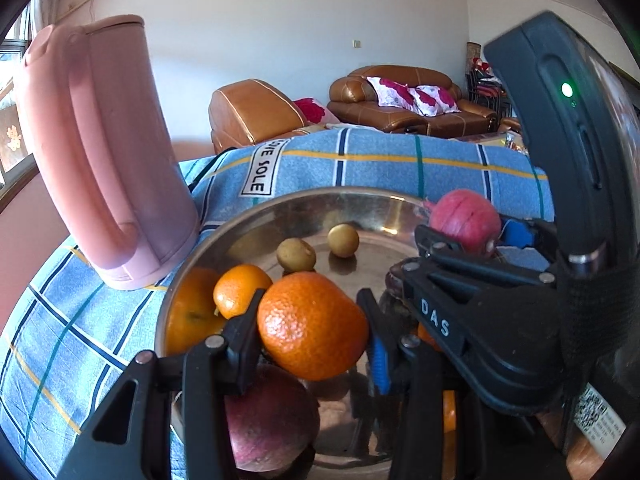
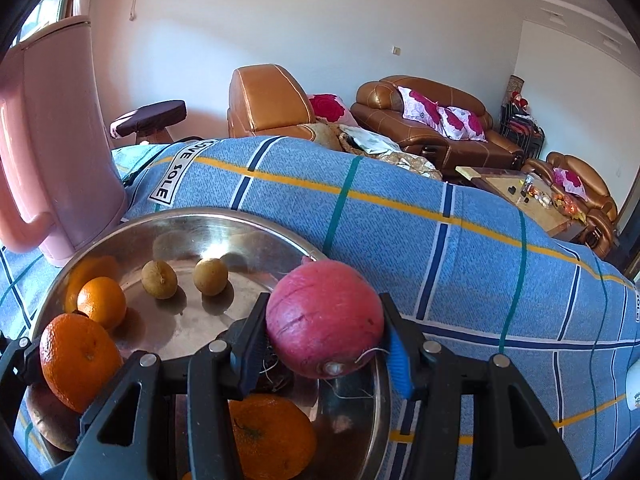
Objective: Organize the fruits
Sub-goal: 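Lower into the bowl and open both grippers to release orange and red fruit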
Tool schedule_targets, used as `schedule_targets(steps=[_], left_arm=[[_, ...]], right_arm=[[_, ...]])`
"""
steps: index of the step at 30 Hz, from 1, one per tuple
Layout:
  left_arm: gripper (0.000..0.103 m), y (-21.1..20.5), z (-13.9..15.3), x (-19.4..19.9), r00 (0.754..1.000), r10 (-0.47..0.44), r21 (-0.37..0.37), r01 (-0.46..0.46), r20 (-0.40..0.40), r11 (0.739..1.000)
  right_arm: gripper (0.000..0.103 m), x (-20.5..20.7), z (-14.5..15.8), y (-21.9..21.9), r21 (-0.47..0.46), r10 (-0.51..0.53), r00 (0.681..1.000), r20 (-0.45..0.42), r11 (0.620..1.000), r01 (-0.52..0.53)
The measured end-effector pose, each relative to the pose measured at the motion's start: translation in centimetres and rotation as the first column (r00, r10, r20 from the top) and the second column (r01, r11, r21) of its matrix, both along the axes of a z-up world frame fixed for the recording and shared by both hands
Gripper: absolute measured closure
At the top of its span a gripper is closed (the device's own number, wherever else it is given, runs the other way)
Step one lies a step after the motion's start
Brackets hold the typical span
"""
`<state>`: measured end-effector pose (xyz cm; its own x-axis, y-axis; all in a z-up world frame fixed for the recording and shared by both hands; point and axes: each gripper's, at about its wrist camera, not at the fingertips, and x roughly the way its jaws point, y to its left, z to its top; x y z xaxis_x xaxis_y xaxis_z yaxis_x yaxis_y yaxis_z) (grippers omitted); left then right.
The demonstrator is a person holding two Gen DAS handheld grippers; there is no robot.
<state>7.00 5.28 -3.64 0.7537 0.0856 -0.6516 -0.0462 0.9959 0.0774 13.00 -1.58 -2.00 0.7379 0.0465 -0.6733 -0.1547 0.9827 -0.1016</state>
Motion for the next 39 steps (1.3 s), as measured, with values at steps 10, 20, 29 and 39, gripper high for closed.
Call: schedule_targets(steps=[10, 20, 29, 39], left_arm=[[0.057, -0.4, -0.1, 0.0, 1.000, 0.008, 0.042, -0.007, -0.014, 0.999], [0.050, -0.4, -0.2, 0.3, 0.999, -0.010, 0.022, 0.010, -0.040, 1.000], [0.029, -0.3, 0.0, -0.1, 1.000, -0.010, 0.007, 0.010, -0.028, 1.000], [0.003, -0.3, 0.6, -0.5, 1.000, -0.014, -0.007, 0.014, 0.012, 1.000]], right_arm=[[0.049, 0.0, -0.2, 0.5, -0.042, 0.034, 0.999, 0.000, 0.999, -0.034], [0.039, 0.0, -0.2, 0.7, -0.012, 0.062, 0.998, 0.001, 0.998, -0.062], [0.036, 0.1, -0.2, 0.4, 0.024, 0.070, 0.997, -0.017, 0.997, -0.070], [0.033, 0.4, 1.6, -2.4, 0.309, 0.119, 0.992, -0.043, 0.946, -0.100]])
